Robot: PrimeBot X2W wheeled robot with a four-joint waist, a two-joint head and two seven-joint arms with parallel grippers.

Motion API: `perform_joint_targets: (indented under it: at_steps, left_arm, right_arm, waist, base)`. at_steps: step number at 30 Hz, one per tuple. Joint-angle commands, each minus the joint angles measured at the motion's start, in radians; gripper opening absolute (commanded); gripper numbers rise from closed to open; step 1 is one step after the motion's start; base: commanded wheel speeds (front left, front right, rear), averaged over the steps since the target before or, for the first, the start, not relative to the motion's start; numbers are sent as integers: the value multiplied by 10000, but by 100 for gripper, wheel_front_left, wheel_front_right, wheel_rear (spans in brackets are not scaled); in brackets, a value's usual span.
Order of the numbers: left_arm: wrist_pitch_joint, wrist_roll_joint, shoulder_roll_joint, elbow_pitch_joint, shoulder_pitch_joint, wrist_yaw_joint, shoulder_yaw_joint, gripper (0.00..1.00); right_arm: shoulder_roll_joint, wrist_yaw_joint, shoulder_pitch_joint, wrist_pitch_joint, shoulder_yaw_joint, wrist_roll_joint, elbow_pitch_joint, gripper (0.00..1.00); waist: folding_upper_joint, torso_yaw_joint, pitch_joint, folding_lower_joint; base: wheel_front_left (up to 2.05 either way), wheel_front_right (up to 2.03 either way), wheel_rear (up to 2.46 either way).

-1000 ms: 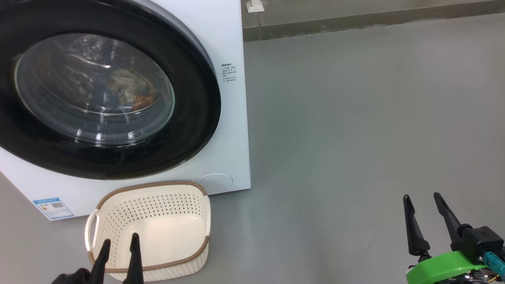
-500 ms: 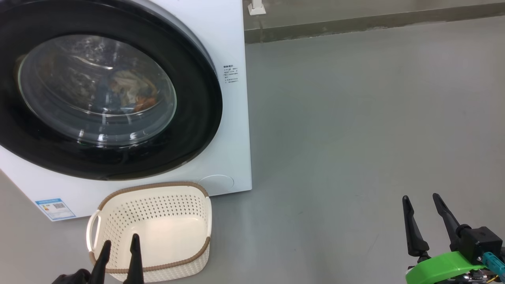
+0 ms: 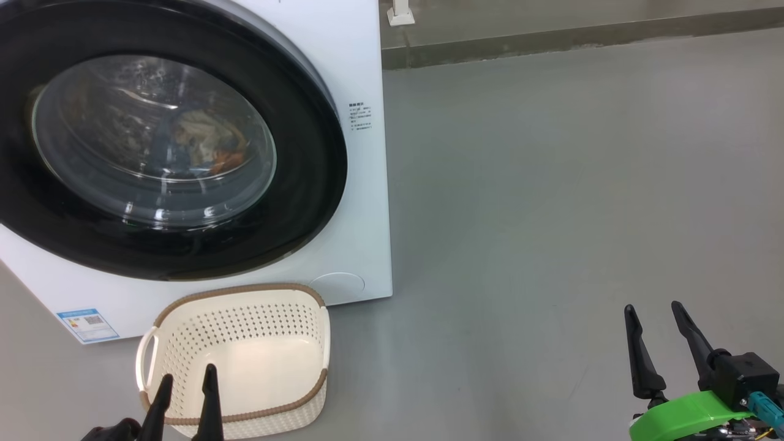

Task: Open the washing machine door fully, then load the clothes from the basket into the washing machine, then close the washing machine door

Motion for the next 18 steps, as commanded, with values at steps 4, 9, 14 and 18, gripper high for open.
perform_joint_targets:
  at_steps: [4, 9, 14, 18]
  left_arm:
    - [-65, -136, 131, -235, -169, -27, 315, 100]
    - [-65, -219, 163, -224, -179, -27, 162, 100]
    - [7, -343, 25, 148, 38, 2, -342, 0]
    - [115, -689, 13, 185, -4, 1, -294, 0]
  right_arm:
    - [-47, -59, -223, -19, 305, 19, -187, 100]
    - [-47, -59, -228, -19, 326, 9, -190, 100]
    - [17, 2, 10, 7, 29, 9, 202, 0]
    - [23, 0, -100, 195, -63, 405, 358, 0]
  waist:
    - [0, -5, -27, 0]
    - [0, -7, -22, 0]
    - [0, -1, -17, 0]
    - [0, 10, -5, 6]
  base:
    - [0, 0, 0]
    - [0, 0, 0]
    - [0, 0, 0]
    - [0, 0, 0]
